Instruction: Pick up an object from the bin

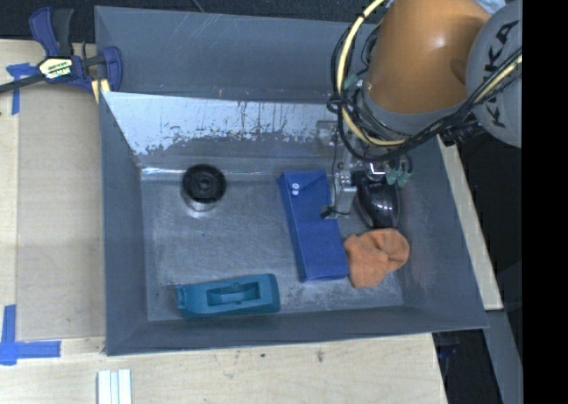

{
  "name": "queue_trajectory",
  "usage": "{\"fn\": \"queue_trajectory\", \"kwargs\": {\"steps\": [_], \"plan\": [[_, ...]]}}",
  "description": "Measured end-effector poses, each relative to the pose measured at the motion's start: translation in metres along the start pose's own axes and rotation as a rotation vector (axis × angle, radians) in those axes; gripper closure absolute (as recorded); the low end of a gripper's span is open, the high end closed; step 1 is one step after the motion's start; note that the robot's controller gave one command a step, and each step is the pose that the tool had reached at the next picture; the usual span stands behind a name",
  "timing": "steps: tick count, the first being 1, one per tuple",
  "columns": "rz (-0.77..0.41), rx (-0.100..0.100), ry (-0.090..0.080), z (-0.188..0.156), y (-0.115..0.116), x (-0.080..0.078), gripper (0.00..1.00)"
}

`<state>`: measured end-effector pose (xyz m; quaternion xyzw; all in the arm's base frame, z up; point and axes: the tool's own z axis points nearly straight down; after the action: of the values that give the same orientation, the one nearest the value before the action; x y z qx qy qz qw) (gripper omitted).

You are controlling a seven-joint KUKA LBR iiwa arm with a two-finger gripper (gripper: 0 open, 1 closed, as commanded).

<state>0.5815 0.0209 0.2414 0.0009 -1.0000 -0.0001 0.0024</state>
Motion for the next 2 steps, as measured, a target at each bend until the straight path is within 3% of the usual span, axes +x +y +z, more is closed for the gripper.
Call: {"fn": "queue_trajectory", "kwargs": {"steps": [1, 2], "plan": [[0.0, 0.0, -0.009, -0.005, 0.0, -0.001, 0.0], [-0.004, 0.0, -0.012, 0.037, -0.02, 0.022, 0.0]]}}
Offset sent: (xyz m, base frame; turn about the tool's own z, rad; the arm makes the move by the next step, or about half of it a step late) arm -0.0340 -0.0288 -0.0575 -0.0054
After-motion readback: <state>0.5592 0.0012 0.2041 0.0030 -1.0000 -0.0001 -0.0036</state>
